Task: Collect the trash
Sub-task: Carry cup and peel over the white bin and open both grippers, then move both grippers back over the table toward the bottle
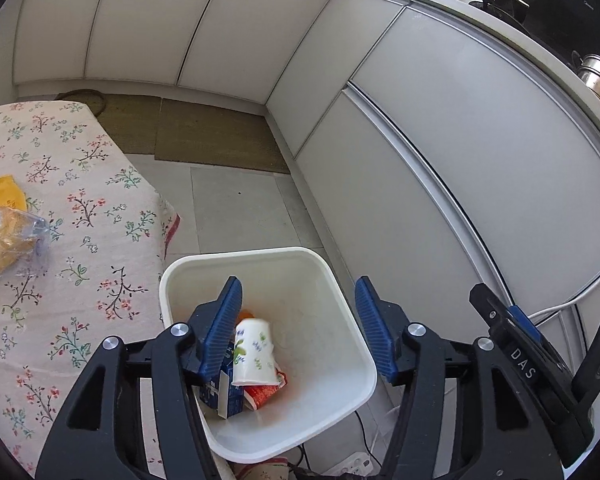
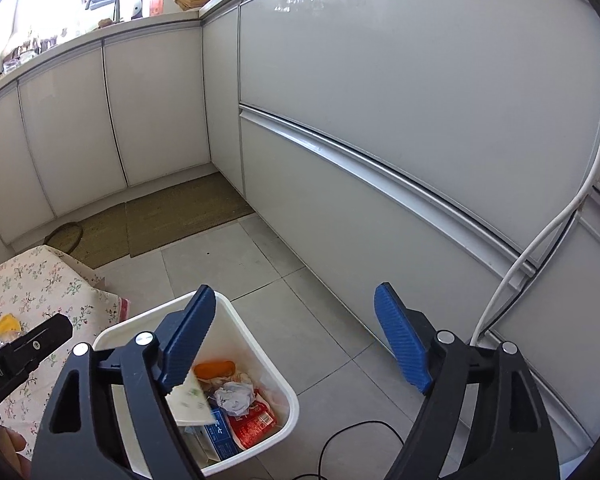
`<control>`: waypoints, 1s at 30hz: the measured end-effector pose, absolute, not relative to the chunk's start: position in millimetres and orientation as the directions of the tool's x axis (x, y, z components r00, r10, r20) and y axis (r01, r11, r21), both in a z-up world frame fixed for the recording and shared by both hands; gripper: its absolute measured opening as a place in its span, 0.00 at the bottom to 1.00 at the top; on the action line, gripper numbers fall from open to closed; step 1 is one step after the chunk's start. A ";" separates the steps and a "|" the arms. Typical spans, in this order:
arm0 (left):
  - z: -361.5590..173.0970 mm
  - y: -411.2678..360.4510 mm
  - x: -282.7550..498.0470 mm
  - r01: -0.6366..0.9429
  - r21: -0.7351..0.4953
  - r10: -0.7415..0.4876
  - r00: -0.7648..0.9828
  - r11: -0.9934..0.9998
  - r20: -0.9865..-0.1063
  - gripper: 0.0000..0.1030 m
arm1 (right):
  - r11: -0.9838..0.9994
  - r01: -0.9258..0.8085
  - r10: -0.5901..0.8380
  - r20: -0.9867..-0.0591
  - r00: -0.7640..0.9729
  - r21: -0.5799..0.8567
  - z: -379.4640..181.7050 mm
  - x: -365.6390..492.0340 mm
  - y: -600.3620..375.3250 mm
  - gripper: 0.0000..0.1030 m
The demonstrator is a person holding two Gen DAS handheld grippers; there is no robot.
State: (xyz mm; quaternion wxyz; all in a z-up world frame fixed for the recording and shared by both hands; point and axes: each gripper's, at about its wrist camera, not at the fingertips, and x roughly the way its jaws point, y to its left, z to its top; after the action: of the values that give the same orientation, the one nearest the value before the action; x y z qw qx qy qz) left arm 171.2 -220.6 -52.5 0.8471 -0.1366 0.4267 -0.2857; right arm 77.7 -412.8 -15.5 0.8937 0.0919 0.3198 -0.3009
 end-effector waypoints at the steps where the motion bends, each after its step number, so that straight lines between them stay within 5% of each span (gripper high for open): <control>1: -51.4 -219.3 170.5 0.366 -0.467 -0.593 0.478 0.805 -0.648 0.58 | 0.806 0.591 -0.476 -0.629 0.615 -0.032 -16.0 79.3 -410.4 0.79; 9: -39.2 -193.8 162.1 0.309 -0.383 -0.492 0.553 0.870 -0.672 0.81 | 0.844 0.533 -0.451 -0.612 0.649 -0.057 -12.8 89.2 -379.3 0.93; 30: -36.9 -28.3 170.8 -0.011 -0.330 -0.254 0.614 0.944 -0.747 0.88 | 0.964 0.236 -0.260 -0.634 0.728 -0.124 -7.6 153.6 -238.4 0.94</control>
State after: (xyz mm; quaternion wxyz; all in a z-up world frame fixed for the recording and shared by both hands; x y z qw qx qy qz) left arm 170.8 -28.3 -36.9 0.8852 -0.1525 0.4340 -0.0688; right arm 153.6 -238.4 -7.6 0.9294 -0.0174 0.3436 -0.1335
